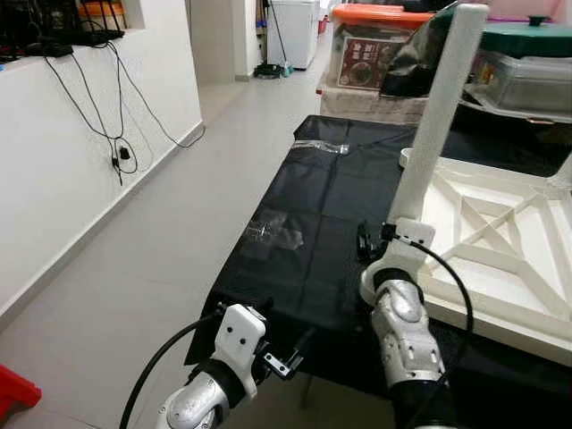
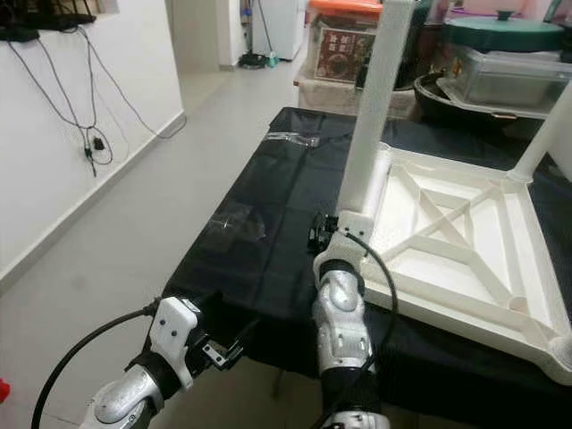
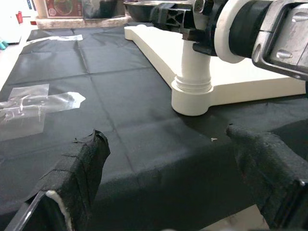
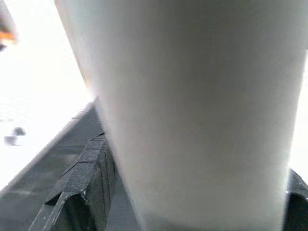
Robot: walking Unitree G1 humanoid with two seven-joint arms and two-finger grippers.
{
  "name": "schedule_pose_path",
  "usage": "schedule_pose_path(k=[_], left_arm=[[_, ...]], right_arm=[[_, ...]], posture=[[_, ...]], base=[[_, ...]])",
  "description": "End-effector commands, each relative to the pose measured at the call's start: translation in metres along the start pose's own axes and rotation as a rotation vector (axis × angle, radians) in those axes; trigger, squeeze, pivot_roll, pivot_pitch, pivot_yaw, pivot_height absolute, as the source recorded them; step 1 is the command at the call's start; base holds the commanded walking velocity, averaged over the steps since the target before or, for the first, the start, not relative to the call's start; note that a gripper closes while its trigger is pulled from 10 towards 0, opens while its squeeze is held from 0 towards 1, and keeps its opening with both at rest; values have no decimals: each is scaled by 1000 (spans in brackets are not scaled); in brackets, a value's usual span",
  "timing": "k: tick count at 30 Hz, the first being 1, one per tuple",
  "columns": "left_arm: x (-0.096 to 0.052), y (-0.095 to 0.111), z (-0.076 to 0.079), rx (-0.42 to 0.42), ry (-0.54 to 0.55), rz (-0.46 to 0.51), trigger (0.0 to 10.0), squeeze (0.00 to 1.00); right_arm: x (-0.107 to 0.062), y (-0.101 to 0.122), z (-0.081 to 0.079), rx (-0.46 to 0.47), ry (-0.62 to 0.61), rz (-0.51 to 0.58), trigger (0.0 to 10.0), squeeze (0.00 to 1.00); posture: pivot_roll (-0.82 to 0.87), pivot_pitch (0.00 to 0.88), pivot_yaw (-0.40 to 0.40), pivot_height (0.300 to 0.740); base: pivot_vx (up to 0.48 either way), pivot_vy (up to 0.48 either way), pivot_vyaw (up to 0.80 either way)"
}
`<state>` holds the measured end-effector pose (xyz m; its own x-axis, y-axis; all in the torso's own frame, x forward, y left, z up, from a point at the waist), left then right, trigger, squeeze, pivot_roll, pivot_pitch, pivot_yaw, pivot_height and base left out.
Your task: Building children table
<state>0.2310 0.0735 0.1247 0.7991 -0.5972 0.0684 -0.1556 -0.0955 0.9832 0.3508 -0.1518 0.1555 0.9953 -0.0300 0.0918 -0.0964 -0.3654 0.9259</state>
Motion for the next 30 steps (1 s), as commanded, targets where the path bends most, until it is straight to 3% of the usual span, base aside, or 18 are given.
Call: schedule_pose_path(k=[1,2,3,4,5,6,8,9,11,12,13,15,19,20,21,26,30], left_arm=[[0,-5,2,-14,-9,-22,10000,0],[0,-5,2,-15,-10,-22,10000,0],[0,-5,2,-15,-10,-22,10000,0],[0,-5,2,-15,-11,-21,10000,0],[0,-5,2,-15,-11,-21,10000,0],[0,-5,2,-15,-11,-21,10000,0],[0,-5,2,-15,-11,-21,10000,0],[0,-5,2,-14,-10,-21,10000,0],[0,-5,2,-14,-10,-21,10000,0],[0,-5,2,-13,-8,-21,10000,0],[0,-5,2,-13,-8,-21,10000,0],[0,-4,2,-13,-2,-21,10000,0],[-1,-4,2,-13,-2,-21,10000,0],[-1,-4,2,-13,-3,-20,10000,0],[-1,-4,3,-14,-4,-20,10000,0],[-2,-4,3,-16,-7,-22,10000,0],[-2,-5,4,-17,-10,-23,10000,0]], right_arm=[[3,-3,-16,61,232,-83,10000,0],[1,-3,-17,88,414,-159,10000,0],[1,-3,-17,88,414,-159,10000,0],[-8,2,-18,100,721,-299,10000,0],[-8,2,-18,100,721,-299,10000,0],[-11,7,-20,105,839,-350,10000,0],[-11,7,-20,105,839,-350,10000,0],[-12,10,-23,101,939,-393,10000,0],[-12,10,-23,101,939,-393,10000,0],[-13,11,-25,96,1018,-429,10000,0],[-13,11,-25,96,1018,-429,10000,0],[-12,7,-33,66,1204,-530,10000,0],[-12,5,-36,38,1252,-556,10000,0],[-12,4,-37,17,1284,-578,5529,0],[-13,3,-39,-3,1316,-595,0,0],[-17,-2,-41,-78,1362,-612,0,0],[-9,-3,-40,-112,1267,-539,0,0]], posture=[[109,40,-42,740],[108,40,-41,740],[108,40,-41,740],[114,39,-46,740],[114,39,-46,740],[113,38,-47,740],[113,38,-47,740],[114,39,-45,740],[114,39,-45,740],[118,38,-48,740],[118,38,-48,740],[131,38,-52,740],[134,37,-50,740],[137,35,-52,740],[137,35,-52,740],[134,34,-49,740],[133,30,-48,740]], base=[[0,0,0],[0,0,0],[0,0,0],[0,0,0],[0,0,0],[0,0,0],[0,0,0],[0,0,0],[0,0,0],[0,0,0],[0,0,0],[0,0,0],[0,0,0],[0,0,0],[0,0,0],[0,0,0],[0,0,0]])
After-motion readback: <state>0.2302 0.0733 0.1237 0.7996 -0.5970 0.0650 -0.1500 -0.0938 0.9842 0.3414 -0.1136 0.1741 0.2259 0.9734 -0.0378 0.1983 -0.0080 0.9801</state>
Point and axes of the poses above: a point about 5 cm out from each wrist's last joint towards the gripper, its own x axis pointing out of the wrist towards the gripper, its own y axis along the axis of the wrist's last joint, z = x × y, the point moved 1 cm from there along x, pointing out of the wrist towards the gripper, and after that the axes turned 10 degrees about x, right-handed, at the moved point
